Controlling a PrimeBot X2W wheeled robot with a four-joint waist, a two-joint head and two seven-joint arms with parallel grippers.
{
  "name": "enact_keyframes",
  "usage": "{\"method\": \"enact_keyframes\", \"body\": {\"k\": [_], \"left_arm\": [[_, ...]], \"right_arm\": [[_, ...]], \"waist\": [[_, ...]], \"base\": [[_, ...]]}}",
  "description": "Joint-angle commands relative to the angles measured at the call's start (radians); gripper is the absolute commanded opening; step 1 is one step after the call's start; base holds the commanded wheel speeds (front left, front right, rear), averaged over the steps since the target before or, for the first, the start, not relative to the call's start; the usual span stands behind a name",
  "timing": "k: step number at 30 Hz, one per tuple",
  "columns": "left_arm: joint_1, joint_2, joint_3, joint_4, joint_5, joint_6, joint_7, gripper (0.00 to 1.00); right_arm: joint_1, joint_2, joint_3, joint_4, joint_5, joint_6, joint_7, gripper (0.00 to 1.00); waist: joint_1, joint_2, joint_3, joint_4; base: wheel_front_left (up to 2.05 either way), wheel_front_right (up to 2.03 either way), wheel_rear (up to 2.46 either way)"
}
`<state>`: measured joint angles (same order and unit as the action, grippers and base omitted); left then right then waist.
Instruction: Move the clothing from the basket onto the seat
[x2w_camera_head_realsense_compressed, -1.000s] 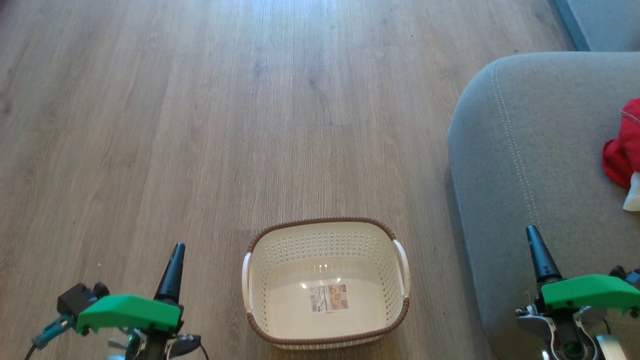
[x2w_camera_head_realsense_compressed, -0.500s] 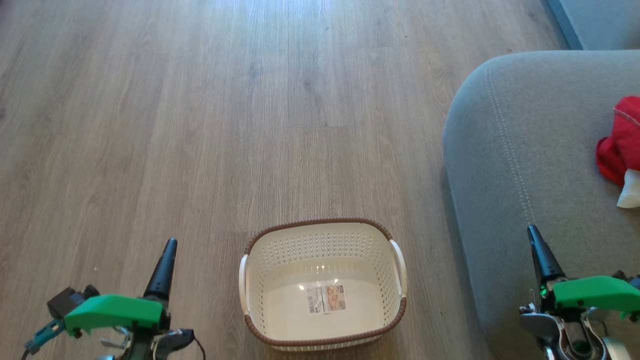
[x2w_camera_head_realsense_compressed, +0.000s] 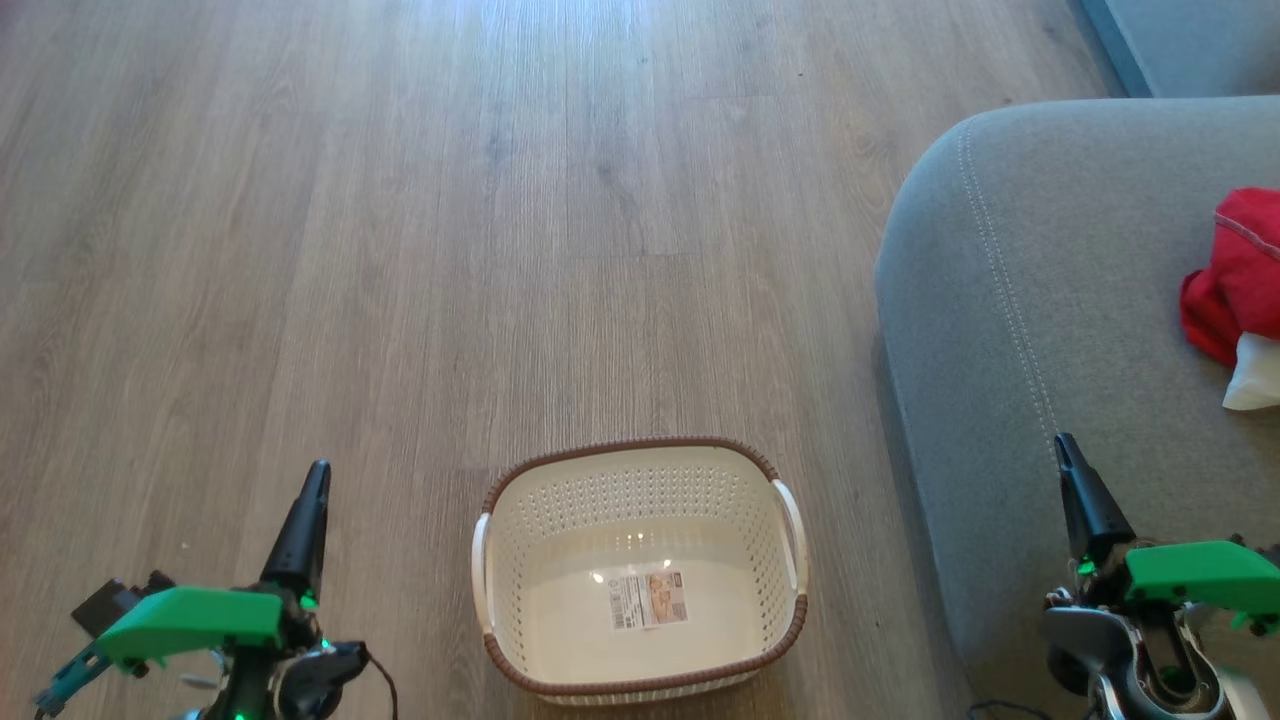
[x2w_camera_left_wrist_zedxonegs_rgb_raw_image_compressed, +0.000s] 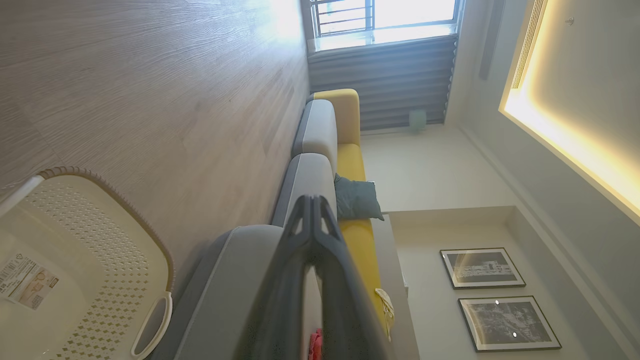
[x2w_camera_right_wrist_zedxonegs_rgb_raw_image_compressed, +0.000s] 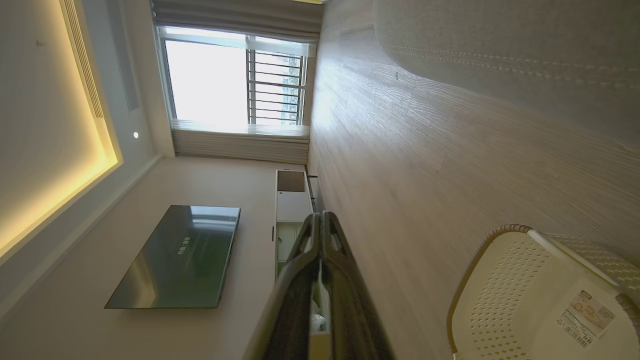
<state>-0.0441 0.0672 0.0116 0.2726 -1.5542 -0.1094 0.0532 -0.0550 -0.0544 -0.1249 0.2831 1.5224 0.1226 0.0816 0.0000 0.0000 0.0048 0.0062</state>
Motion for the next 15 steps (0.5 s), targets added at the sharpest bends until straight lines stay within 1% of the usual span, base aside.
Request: {"method": "enact_keyframes", "body": {"k": [1,6,15], "left_arm": [[-0.056,0.013,0.044,-0.030,-0.026,-0.009,0.010,0.00],[-0.061,0.012,0.062,-0.029,-0.088,-0.021,0.028,0.00],[-0.061,0.009,0.066,-0.029,-0.084,-0.021,0.031,0.00]], "right_arm": [[-0.048,0.002,0.015,-0.037,0.026,0.008,0.015,0.00],[-0.053,0.004,0.011,-0.038,0.086,0.008,0.032,0.00],[-0.053,0.004,0.011,-0.038,0.086,0.008,0.032,0.00]], "waist": [[0.0000,0.0000,0.000,-0.001],[0.0000,0.0000,-0.002,-0.006],[0.0000,0.0000,-0.002,-0.006]], "base": [[0.00,0.00,0.00],[0.00,0.00,0.00],[0.00,0.00,0.00]]}}
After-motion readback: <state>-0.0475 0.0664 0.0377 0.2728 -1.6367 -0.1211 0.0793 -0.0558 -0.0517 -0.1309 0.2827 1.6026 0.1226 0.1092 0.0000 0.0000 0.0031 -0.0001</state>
